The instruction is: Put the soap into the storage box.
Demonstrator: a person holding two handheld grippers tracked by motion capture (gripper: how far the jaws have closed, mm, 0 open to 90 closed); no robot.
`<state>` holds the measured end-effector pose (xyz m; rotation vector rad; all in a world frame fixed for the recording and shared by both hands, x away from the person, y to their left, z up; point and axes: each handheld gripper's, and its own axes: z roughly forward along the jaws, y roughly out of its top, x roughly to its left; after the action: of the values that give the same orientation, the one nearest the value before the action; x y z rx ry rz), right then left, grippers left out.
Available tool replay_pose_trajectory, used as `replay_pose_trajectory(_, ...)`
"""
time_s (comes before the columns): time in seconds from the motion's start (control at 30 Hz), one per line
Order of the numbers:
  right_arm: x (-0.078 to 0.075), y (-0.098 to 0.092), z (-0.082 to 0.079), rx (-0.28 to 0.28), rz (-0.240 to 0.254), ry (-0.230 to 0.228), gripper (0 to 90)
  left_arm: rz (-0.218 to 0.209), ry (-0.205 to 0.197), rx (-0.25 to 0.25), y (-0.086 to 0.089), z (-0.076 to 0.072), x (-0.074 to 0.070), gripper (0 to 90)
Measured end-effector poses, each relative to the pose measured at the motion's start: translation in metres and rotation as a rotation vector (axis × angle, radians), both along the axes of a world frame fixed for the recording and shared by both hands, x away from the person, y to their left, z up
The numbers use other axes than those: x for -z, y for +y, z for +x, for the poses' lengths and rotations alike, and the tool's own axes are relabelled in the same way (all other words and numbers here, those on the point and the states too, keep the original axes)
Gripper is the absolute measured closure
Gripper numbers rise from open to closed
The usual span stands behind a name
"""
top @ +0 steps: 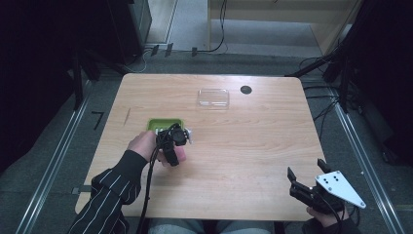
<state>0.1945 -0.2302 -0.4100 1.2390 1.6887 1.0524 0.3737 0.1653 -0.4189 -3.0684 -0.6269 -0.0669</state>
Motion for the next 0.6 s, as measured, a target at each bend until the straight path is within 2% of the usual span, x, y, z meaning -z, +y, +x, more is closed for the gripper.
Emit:
replay_pose_trajectory(0.33, 0.0001, -0.0001, 0.0002, 0.000, -0.001, 0.000, 13.7, 0.017, 0.007, 0.008, 0.0002, 0.0053, -0.0047, 38.7)
replay_pose_trajectory(0.6, 0.0001, 0.0000, 0.0005, 0.001, -0.001, -0.001, 13.7, -0.002, 0.001, 0.025, -0.0015, 0.0093, -0.0093, 38.6)
